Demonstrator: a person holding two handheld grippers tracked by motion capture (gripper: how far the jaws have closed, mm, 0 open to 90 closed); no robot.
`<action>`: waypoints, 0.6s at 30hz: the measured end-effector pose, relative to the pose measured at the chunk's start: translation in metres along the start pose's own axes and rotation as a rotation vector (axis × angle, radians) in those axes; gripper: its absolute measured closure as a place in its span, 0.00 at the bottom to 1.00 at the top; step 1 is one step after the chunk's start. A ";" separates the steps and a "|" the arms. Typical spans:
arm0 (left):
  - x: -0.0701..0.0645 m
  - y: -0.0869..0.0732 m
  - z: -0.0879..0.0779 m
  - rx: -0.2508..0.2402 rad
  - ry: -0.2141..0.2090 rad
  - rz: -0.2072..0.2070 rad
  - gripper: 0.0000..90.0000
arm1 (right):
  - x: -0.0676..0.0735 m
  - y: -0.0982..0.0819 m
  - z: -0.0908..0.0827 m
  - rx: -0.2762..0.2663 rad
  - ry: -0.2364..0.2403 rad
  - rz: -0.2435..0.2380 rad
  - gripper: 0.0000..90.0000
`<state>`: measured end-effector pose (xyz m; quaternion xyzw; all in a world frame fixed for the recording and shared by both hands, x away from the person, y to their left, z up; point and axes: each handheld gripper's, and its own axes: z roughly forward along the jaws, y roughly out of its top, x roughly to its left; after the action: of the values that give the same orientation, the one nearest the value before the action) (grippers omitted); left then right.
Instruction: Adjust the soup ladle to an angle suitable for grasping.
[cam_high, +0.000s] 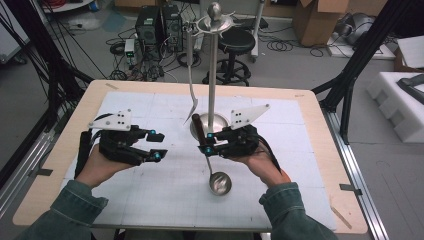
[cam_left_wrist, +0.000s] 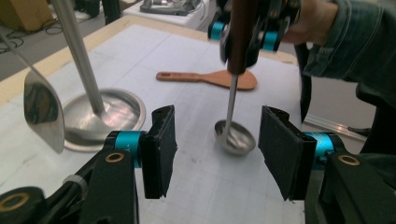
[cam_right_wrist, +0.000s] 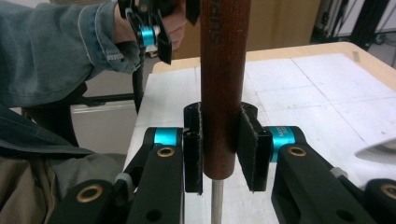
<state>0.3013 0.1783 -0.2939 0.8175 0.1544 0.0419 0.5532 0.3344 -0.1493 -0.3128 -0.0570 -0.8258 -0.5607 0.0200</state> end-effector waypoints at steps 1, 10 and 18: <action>0.000 0.004 0.001 -0.005 -0.003 0.005 0.52 | 0.000 0.001 0.003 0.000 0.003 -0.001 0.83; -0.003 0.031 0.007 -0.017 -0.034 0.035 0.52 | 0.001 0.009 0.023 0.020 0.039 -0.026 0.82; -0.008 0.041 0.017 -0.007 -0.047 0.067 0.60 | 0.004 0.010 0.033 0.033 0.050 -0.023 0.82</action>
<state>0.3057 0.1469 -0.2619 0.8210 0.1137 0.0419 0.5579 0.3327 -0.1146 -0.3150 -0.0329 -0.8348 -0.5484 0.0351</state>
